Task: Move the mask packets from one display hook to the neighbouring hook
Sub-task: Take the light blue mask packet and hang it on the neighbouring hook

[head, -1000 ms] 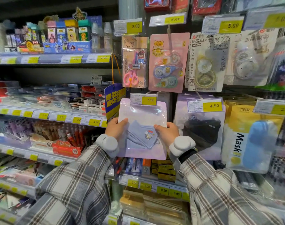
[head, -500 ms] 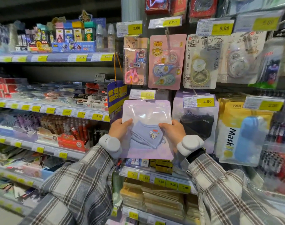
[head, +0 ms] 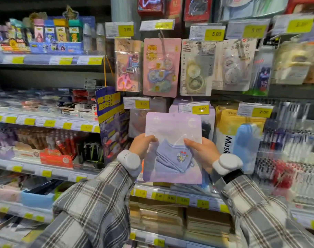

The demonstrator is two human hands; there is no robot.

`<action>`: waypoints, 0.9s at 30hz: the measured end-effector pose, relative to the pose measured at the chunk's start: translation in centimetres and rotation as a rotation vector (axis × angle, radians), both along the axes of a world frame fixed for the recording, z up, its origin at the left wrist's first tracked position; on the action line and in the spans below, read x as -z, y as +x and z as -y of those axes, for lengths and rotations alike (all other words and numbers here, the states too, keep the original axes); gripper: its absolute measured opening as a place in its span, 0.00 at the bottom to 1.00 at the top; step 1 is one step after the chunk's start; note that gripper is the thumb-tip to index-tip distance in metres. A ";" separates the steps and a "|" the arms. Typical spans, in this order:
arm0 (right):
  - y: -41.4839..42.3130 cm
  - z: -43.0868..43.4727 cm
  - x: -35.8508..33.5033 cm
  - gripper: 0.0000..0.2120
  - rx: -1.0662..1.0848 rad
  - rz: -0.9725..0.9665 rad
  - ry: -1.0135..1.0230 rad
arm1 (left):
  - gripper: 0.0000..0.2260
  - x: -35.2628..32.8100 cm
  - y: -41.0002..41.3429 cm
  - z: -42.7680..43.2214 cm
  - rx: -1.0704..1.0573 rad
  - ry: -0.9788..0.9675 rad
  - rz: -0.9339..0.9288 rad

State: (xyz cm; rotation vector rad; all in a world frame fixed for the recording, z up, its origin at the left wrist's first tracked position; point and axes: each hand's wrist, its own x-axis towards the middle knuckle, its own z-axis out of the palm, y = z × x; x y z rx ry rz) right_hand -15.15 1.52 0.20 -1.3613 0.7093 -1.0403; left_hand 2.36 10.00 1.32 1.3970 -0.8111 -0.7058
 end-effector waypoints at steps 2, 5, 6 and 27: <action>-1.4 0.9 -0.1 0.16 0.010 0.002 -0.002 | 0.05 -0.2 -1.1 1.0 0.027 0.001 -0.009; -2.6 1.6 -0.3 0.17 0.011 0.022 0.001 | 0.08 -0.5 -2.3 1.9 0.053 -0.005 -0.005; -3.1 1.9 -0.3 0.17 0.016 0.032 0.010 | 0.09 -0.5 -2.7 2.3 0.061 -0.008 0.002; -7.6 4.7 -0.4 0.11 0.037 -0.045 0.009 | 0.07 -6.5 -5.5 7.6 0.022 -0.018 0.140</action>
